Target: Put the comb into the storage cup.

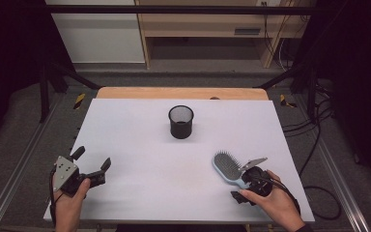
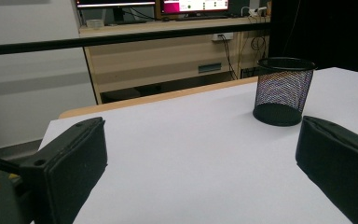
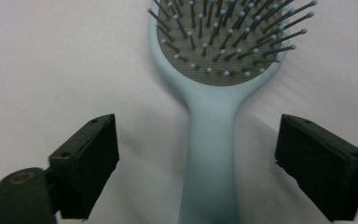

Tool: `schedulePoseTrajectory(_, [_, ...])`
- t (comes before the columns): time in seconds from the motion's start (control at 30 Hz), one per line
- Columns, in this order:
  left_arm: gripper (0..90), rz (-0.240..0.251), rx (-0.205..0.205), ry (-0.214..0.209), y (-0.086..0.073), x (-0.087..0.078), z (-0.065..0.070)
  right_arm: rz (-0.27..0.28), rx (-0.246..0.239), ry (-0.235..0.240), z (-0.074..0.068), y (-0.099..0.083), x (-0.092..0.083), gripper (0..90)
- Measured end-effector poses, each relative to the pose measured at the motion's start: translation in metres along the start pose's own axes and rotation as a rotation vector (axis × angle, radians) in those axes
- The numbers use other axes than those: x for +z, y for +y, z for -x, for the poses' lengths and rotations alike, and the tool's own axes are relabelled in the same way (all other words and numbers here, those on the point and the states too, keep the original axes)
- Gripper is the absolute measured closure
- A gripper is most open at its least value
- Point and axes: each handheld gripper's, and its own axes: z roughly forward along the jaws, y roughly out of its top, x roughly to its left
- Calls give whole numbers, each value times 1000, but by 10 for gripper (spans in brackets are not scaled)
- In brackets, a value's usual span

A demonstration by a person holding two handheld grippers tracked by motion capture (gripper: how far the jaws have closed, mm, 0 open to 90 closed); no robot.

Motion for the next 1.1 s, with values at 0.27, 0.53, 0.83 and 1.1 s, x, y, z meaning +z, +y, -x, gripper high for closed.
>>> schedulePoseTrajectory(0.27, [19,-1,1,-1,0,0,0,8,14,-10,1,1,4,327])
schedulePoseTrajectory(0.53, [20,-1,1,0,0,0,0,27,22,-31,5,2,3,511])
schedulePoseTrajectory(0.83, [20,1,4,0,1,0,0,28,15,-38,1,3,4,655])
schedulePoseTrajectory(1.1, [20,4,9,-4,2,1,1,36,5,-34,1,3,3,699])
